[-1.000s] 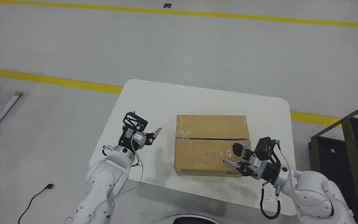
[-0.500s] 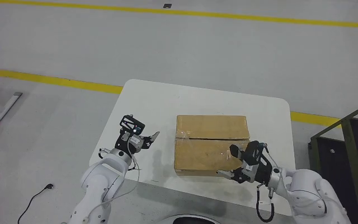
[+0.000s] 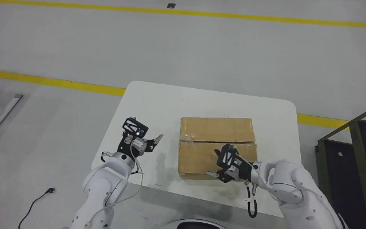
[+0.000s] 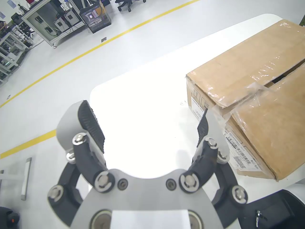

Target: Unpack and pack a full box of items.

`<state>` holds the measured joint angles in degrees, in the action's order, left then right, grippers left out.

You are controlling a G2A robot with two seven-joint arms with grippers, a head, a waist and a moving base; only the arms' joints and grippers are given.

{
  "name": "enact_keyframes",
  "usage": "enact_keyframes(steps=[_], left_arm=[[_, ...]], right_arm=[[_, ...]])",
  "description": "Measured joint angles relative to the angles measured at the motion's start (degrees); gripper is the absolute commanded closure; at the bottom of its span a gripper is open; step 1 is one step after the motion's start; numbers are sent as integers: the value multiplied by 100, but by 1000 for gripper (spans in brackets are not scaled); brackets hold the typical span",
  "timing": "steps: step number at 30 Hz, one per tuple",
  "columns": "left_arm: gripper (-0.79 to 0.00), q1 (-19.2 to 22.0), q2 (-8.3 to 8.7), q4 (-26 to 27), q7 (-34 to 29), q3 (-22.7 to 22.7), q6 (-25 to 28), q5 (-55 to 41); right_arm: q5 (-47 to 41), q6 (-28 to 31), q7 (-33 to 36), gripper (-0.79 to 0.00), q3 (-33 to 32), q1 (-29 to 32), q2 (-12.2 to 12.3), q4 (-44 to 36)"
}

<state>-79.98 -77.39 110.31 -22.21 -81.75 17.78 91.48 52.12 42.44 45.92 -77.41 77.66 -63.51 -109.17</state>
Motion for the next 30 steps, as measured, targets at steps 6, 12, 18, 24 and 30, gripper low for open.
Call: enact_keyframes(steps=[6,12,18,24,30], left_arm=[[-785,0,0,0,0,0,0,0],[-785,0,0,0,0,0,0,0],[-785,0,0,0,0,0,0,0],[-785,0,0,0,0,0,0,0],[-785,0,0,0,0,0,0,0]], right_arm=[[69,97,153,-554,425,-453,-7,306],[35,100,316,-145,727,-763,-6,586],[-68,25,397,0,752,-930,25,662],[-426,-248,640,0,532,-1009,86,629],[-1140,-727,1001,0,334,-1135,134,693]])
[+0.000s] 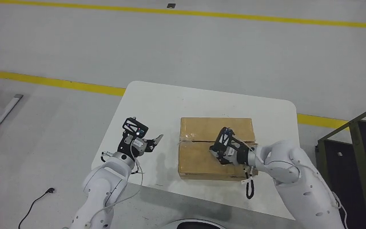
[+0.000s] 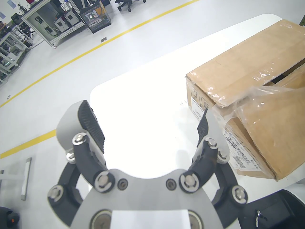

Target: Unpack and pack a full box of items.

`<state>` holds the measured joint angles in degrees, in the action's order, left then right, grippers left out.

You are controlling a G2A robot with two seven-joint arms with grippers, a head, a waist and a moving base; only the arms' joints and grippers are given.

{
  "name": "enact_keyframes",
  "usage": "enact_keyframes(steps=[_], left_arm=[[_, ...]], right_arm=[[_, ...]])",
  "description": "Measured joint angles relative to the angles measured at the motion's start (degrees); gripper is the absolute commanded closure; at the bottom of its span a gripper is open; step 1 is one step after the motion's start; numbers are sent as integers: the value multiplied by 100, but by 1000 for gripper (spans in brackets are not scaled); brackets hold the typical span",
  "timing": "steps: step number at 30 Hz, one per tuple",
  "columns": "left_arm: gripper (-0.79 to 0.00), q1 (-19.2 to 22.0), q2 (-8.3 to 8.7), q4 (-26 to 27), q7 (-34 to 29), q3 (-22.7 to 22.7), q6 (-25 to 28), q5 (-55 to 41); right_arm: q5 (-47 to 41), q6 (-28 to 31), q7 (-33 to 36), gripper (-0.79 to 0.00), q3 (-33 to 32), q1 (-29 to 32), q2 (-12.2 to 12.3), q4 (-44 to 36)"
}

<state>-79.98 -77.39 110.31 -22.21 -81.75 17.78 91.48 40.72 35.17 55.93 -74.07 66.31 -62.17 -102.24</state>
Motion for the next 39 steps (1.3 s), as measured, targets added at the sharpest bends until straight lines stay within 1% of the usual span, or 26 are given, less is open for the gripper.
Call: enact_keyframes(steps=[4,6,12,15,16,19,25,28,30,31,39], left_arm=[[-785,0,0,0,0,0,0,0],[-785,0,0,0,0,0,0,0],[-785,0,0,0,0,0,0,0],[-785,0,0,0,0,0,0,0],[-785,0,0,0,0,0,0,0],[-785,-27,5,-28,65,-1,-36,-14],[-785,-11,27,-86,85,16,-26,-22],[-785,2,37,-102,87,39,-33,6],[-785,7,42,-109,80,49,-46,18],[-785,12,46,-112,72,55,-59,27],[-785,18,53,-117,63,70,-98,45]], right_arm=[[-769,-742,423,0,-119,-195,18,94],[-690,-854,608,0,-112,-319,39,-12],[809,-493,632,0,129,-484,92,-436],[1716,-15,625,0,343,-536,133,-708],[2075,254,421,0,380,-529,146,-759],[2956,452,-229,0,366,-419,183,-870],[4396,428,-1496,0,234,-90,260,-907],[4967,405,-2117,0,277,47,285,-791],[5184,360,-2411,0,303,119,293,-727],[5225,336,-2504,0,307,139,294,-705],[5212,334,-2483,0,305,137,293,-706]])
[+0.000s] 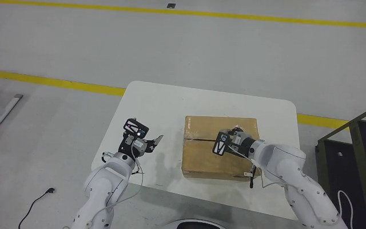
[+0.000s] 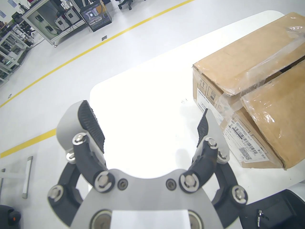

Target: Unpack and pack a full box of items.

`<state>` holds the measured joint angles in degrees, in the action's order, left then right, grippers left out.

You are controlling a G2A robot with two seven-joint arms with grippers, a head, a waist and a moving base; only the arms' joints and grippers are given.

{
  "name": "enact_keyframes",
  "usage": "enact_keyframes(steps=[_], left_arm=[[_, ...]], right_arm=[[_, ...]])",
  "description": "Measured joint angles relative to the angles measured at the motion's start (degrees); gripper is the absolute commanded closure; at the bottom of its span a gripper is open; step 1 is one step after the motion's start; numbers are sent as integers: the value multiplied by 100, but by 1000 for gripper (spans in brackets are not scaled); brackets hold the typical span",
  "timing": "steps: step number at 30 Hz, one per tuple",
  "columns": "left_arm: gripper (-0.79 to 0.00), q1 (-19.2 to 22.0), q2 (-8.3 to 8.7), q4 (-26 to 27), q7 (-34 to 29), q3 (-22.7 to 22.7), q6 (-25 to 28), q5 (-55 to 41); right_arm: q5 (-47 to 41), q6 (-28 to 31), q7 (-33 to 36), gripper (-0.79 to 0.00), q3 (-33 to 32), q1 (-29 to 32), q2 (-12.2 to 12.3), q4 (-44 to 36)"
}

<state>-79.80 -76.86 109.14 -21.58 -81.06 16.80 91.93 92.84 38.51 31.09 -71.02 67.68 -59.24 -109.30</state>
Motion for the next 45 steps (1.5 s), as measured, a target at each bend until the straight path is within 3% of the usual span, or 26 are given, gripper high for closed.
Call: enact_keyframes(steps=[3,9,20,31,45], left_arm=[[-785,0,0,0,0,0,1,0],[-785,0,0,0,0,0,1,-1],[-785,-25,6,-22,80,6,-46,6],[-785,21,36,-56,100,73,-77,52],[-785,15,38,-56,119,80,-90,55]], right_arm=[[33,8,-11,0,20,8,1,-5],[1310,389,311,0,569,-127,9,-200],[3097,240,64,0,1221,-66,6,-329],[2344,229,395,0,685,189,-32,-292],[2362,497,472,0,805,77,-97,-68]])
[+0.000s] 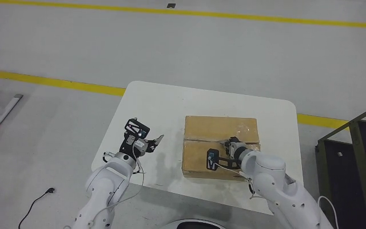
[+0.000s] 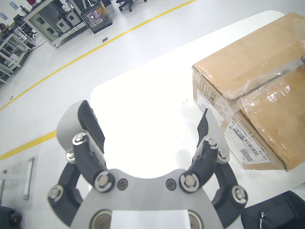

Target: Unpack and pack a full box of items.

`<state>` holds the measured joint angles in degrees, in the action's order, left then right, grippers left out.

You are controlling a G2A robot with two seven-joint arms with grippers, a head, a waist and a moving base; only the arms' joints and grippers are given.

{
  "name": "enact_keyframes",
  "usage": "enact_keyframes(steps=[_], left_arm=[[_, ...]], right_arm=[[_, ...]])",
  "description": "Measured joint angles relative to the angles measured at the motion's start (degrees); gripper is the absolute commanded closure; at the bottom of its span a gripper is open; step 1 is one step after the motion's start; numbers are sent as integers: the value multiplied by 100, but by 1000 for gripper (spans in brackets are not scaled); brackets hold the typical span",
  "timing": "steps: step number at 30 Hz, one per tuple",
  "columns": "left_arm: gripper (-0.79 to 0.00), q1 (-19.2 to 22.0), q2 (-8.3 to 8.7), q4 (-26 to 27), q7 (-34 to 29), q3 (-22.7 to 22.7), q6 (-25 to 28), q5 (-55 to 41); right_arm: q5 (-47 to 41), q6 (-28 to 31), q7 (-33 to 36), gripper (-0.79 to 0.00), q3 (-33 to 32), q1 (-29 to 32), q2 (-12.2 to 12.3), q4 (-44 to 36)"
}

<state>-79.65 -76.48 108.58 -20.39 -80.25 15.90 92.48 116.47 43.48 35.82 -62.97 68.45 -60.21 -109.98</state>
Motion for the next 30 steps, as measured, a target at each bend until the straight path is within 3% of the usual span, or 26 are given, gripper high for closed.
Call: enact_keyframes(steps=[3,4,5,9,21,30], left_arm=[[-785,-34,8,-3,65,5,-32,23],[-785,-39,12,-2,74,8,-37,26],[-785,-40,14,-1,75,9,-43,27],[-785,-38,24,1,71,19,-59,37],[-785,-9,48,-10,71,25,-72,11],[-785,-9,47,-10,71,25,-72,12]], right_arm=[[-108,-51,148,0,-29,19,-24,-9],[-175,-63,205,-172,-43,26,-34,-22],[-218,-64,244,-573,-50,30,-40,-30],[-332,-55,317,-696,-90,30,-59,-67],[-839,53,306,-757,-965,431,13,-553],[-2201,-16,-199,-785,-2184,998,78,-640]])
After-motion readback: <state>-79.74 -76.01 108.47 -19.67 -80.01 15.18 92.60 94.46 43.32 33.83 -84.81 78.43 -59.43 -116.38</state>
